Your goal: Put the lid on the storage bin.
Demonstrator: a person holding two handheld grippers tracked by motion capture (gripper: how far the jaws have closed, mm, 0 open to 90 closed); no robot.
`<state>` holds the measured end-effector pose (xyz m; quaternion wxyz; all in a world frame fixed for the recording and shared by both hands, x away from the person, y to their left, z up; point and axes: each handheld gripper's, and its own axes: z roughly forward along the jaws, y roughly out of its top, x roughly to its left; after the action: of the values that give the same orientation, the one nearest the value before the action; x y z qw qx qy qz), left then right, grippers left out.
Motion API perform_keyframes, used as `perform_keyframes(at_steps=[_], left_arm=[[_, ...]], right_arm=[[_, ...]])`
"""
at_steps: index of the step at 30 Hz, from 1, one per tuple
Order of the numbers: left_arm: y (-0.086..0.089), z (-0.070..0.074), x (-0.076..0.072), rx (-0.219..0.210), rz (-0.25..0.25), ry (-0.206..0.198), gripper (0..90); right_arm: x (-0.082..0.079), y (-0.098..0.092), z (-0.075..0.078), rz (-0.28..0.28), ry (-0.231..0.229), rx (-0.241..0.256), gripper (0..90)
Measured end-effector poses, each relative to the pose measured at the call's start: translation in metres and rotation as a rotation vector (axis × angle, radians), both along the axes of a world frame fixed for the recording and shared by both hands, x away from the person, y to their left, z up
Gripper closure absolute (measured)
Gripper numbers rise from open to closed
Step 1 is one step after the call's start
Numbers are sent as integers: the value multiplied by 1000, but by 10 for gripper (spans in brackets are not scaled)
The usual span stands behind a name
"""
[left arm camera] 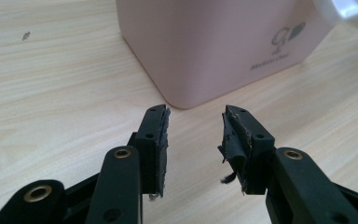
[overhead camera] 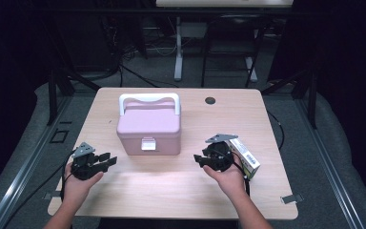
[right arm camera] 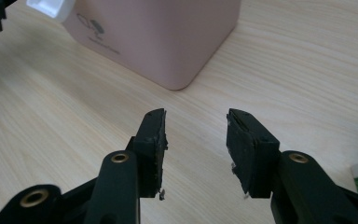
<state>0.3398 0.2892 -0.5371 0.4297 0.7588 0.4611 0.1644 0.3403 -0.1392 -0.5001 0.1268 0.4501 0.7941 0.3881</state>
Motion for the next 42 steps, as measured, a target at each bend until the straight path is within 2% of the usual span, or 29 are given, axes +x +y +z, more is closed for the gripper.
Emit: perform_keyframes(at_steps=[3,6,10,13,17,23,25,28,33,37,42], left_arm=[[2,1,4,-9,11,4,607],[7,6,12,-26,26,25,625],[8,12,16,-31,28,18,655],[9,23,22,-28,37,9,665],[11,32,30,-39,40,21,679],[11,39,41,-41,36,21,711],[11,38,44,-44,30,23,729],[10,35,47,-38,38,26,753],[8,28,58,-69,53,31,822],[7,25,62,-75,58,42,879],[3,20,67,-86,55,45,899]], right_arm=[[0,4,-2,13,-17,-11,578],[2,6,-2,9,-27,3,593],[4,8,-1,12,-28,20,611],[6,12,3,31,-43,24,616],[8,15,5,42,-57,28,615],[14,21,5,61,-58,49,622],[16,22,4,72,-48,61,635],[18,24,4,66,-51,52,654],[29,28,4,21,-62,39,716],[35,30,3,2,-67,34,746],[45,32,-4,-42,-66,41,790]])
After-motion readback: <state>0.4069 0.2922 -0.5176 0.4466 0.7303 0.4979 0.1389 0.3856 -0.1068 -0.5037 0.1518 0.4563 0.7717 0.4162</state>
